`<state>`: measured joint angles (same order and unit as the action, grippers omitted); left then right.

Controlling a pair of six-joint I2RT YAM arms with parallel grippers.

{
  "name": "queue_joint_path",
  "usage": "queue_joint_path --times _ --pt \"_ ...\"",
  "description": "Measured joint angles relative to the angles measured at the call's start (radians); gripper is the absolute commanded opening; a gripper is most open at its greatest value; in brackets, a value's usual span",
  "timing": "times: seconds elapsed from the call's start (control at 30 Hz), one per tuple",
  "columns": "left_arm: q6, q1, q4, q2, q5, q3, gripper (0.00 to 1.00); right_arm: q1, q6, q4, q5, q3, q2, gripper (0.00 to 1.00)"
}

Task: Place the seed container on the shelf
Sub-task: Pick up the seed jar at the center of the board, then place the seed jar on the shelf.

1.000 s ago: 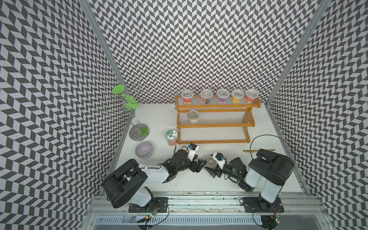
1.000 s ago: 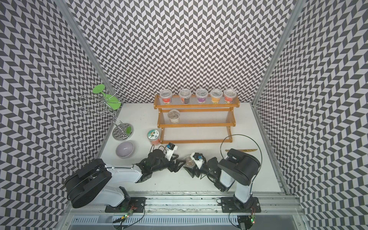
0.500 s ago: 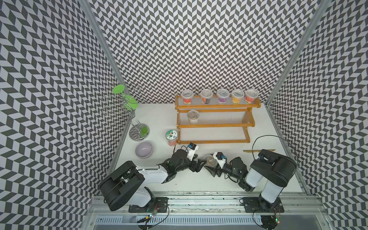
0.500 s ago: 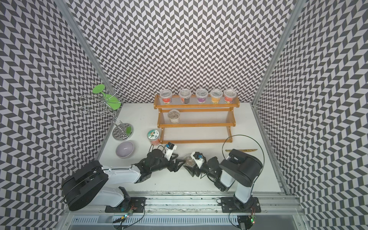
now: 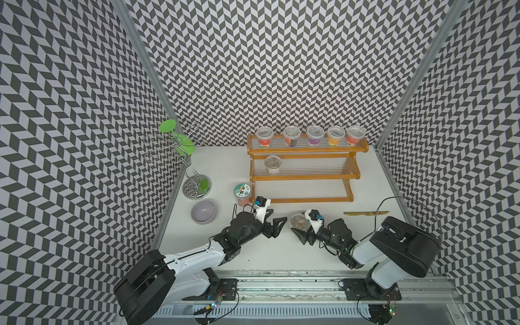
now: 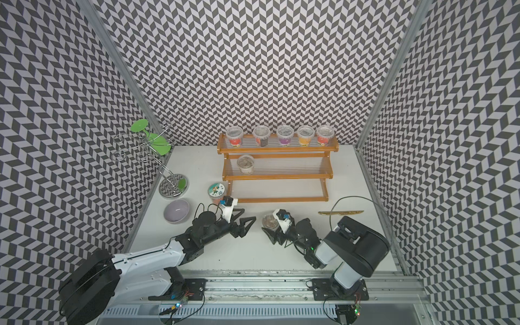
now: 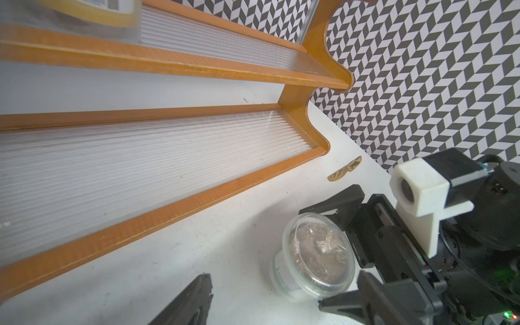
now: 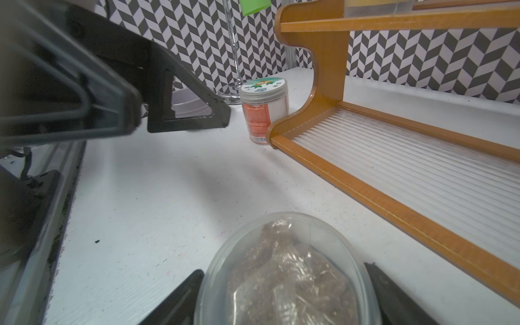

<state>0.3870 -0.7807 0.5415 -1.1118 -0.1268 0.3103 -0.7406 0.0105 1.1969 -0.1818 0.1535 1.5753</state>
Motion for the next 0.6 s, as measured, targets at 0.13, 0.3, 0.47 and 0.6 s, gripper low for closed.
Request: queue_joint_path --times 0.13,0.3,0.47,0.6 --pt "0.0 0.009 -0.005 0.005 0.002 0.0 0.85 0.025 -0.001 -0.167 0.027 0.086 -0.08 0.86" --pt "0.0 0.01 -0.006 -0.013 -0.005 0.002 0.85 0.058 -0.001 -0.291 0.048 0.154 -0.15 0.86" --pt "0.0 0.01 -0.012 -0.027 -0.018 0.015 0.85 0.09 0.003 -0.391 0.071 0.185 -0.19 0.86" --pt "0.0 0.011 -0.011 -0.04 -0.03 0.034 0.85 0.117 0.014 -0.455 0.081 0.211 -0.228 0.86"
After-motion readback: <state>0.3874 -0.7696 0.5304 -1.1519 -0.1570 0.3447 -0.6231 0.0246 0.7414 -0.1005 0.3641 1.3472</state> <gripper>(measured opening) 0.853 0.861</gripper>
